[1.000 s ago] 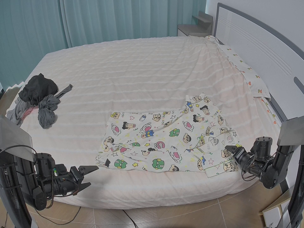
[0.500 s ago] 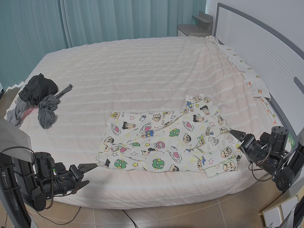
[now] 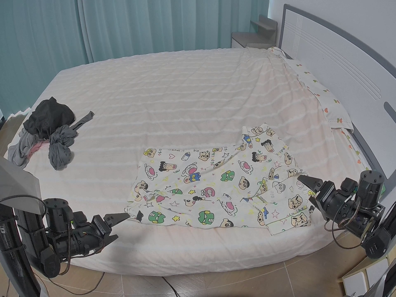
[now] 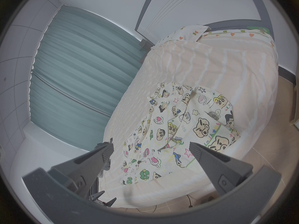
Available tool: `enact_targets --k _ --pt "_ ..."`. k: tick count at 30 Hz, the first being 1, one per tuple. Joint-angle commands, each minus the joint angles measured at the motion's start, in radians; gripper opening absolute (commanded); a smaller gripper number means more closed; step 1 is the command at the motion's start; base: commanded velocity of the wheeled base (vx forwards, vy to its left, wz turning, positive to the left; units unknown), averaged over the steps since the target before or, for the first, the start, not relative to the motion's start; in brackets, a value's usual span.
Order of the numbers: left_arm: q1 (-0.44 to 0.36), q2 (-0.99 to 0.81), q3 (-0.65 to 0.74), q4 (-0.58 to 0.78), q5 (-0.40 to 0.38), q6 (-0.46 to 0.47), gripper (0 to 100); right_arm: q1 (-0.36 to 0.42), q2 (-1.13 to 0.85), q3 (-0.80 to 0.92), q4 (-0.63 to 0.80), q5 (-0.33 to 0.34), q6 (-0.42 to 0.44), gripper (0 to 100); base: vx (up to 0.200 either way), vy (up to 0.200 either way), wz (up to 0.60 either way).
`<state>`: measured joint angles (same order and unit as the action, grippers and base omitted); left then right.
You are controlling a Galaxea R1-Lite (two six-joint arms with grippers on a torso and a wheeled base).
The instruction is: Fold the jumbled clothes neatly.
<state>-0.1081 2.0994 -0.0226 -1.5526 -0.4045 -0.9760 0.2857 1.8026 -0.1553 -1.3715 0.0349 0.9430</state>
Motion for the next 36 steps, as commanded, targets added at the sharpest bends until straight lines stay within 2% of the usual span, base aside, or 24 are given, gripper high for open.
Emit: enact_targets --k 1,5,15,19,21,22,23,24,25,27,36 --pt "-0.002 -0.002 0.001 -0.004 -0.001 0.0 100 0.001 -0.009 0.014 -0.017 -0.001 -0.003 100 0.2 0.0 0.0" --pt "-0.002 -0.002 0.001 -0.004 -0.001 -0.001 100 0.001 -0.008 0.031 -0.061 -0.003 -0.007 100 0.2 0.0 0.0" --pt "-0.001 -0.004 0.001 -0.004 0.003 0.002 100 0.003 -0.002 0.037 -0.064 -0.003 -0.009 100 0.2 0.0 0.0" --pt "0.001 -0.025 0.012 -0.004 -0.001 0.022 100 0.003 0.0 0.037 -0.064 -0.003 -0.009 100 0.0 0.0 0.0" --pt "0.001 -0.039 0.016 0.008 0.001 0.105 100 0.001 0.0 0.039 -0.064 -0.001 -0.009 100 0.0 0.0 0.0" --pt "0.001 -0.041 0.016 0.012 0.001 0.117 100 0.001 0.0 0.039 -0.064 -0.001 -0.009 100 0.0 0.0 0.0" --pt "0.001 -0.044 0.016 0.037 0.001 0.191 100 0.001 0.0 0.04 -0.064 0.0 -0.009 100 0.0 0.0 0.0" --pt "0.001 -0.045 0.016 0.042 0.003 0.206 100 0.001 0.0 0.042 -0.064 0.002 -0.009 100 0.0 0.0 0.0" --pt "0.001 -0.053 0.015 0.06 0.001 0.278 100 0.001 0.001 0.043 -0.064 0.002 -0.009 100 0.0 0.0 0.0" --pt "-0.007 -0.059 0.015 0.077 -0.001 0.324 100 0.003 0.001 0.043 -0.064 0.002 -0.012 100 0.0 0.0 0.0" --pt "-0.24 -0.033 -0.027 0.144 0.032 0.332 100 0.004 0.008 0.049 -0.064 0.003 -0.012 100 0.0 0.0 0.0"
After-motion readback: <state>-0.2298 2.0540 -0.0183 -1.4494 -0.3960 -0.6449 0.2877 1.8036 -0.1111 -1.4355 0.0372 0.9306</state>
